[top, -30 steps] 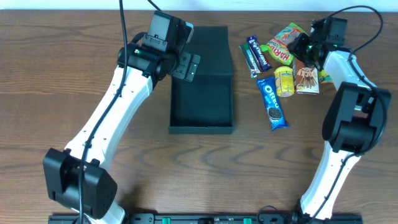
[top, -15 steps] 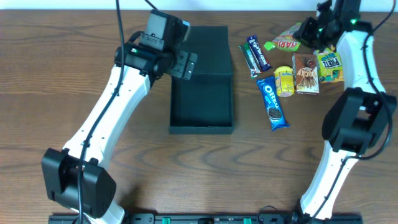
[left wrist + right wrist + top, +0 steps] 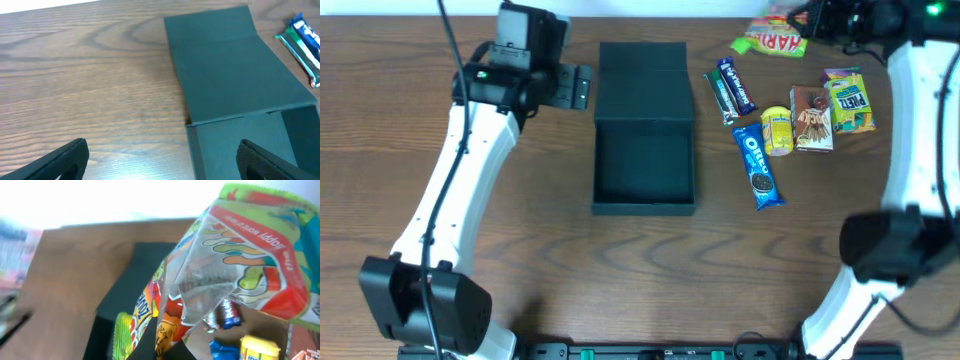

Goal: Pack container
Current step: 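Carry the Haribo bag with the right gripper into the box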

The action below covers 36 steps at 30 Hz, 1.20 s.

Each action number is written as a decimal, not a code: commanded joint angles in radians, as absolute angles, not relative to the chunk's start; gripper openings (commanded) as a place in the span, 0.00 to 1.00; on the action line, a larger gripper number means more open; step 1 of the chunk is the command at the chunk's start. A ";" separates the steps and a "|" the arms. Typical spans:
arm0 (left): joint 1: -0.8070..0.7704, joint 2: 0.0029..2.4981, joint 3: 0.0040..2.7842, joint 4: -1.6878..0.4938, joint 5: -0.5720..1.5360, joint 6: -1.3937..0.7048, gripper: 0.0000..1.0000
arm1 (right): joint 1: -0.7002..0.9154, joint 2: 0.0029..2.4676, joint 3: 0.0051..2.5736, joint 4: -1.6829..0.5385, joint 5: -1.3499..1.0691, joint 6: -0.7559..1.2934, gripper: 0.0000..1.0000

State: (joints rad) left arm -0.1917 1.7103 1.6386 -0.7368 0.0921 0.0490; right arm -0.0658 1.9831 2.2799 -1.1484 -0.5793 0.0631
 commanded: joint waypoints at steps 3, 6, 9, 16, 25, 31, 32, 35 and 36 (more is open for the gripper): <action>-0.174 1.688 1.647 -0.741 0.078 0.038 0.95 | 0.058 2.014 2.241 -1.351 -0.175 0.264 0.01; -0.174 1.688 1.647 -0.742 0.078 0.038 0.95 | 0.089 2.037 2.241 -1.370 -0.398 0.150 0.01; -0.174 1.688 1.647 -0.752 0.078 0.038 0.95 | 0.128 2.026 2.241 -1.353 -0.498 0.120 0.01; -0.145 1.688 1.647 -0.823 0.081 0.044 0.95 | 0.242 2.025 2.236 -1.346 -0.643 0.059 0.01; -0.057 1.688 1.647 -0.901 0.155 0.092 0.95 | 0.406 2.025 2.153 -1.307 -0.741 0.051 0.01; 0.021 1.688 1.647 -0.909 0.300 0.113 0.95 | 0.444 2.025 1.985 -1.208 -0.806 0.076 0.02; 0.035 1.688 1.647 -0.909 0.310 0.113 0.95 | 0.446 2.025 1.955 -1.182 -0.805 0.091 0.02; 0.064 1.688 1.647 -0.910 0.315 0.113 0.95 | 0.451 2.025 1.881 -1.100 -0.822 0.135 0.01; 0.072 1.688 1.647 -0.911 0.315 0.113 0.95 | 0.455 2.025 1.853 -1.067 -0.821 0.157 0.02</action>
